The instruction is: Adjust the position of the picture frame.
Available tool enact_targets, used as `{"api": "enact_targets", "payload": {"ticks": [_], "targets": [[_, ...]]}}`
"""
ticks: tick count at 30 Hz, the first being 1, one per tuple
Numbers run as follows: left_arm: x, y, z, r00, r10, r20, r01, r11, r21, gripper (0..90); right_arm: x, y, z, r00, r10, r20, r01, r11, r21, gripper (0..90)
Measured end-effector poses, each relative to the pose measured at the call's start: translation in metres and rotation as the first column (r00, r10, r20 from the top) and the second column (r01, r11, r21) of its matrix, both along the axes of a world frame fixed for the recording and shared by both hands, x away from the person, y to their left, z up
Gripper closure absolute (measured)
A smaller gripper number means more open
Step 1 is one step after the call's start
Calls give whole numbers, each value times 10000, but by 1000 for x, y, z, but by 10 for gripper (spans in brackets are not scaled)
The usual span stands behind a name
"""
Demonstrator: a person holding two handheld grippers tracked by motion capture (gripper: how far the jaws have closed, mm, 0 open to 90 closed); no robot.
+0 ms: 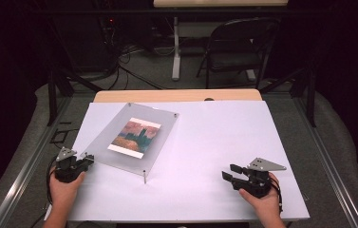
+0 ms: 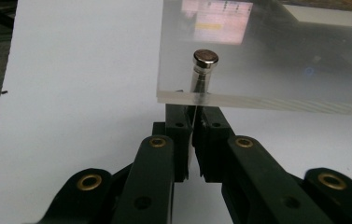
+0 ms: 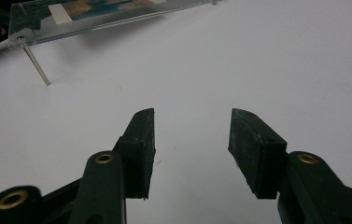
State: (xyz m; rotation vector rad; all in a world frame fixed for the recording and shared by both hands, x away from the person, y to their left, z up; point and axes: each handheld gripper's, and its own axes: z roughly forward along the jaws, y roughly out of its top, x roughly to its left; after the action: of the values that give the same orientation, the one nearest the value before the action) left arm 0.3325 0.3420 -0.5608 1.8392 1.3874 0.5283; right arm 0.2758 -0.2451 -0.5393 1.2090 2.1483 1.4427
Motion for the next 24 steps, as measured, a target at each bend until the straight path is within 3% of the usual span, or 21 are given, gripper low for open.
{"api": "enact_targets", "payload": {"ticks": [12,24], "targets": [[-3,-2,5,9996,-244,-168,242,9996,-109,847,2,2,-2,9999,43,-109,-42,10000,83,505],[-26,-19,22,9941,-1081,-67,1078,9935,-364,851,3,8,-1,9995,297,-126,-298,9995,-101,505]]}}
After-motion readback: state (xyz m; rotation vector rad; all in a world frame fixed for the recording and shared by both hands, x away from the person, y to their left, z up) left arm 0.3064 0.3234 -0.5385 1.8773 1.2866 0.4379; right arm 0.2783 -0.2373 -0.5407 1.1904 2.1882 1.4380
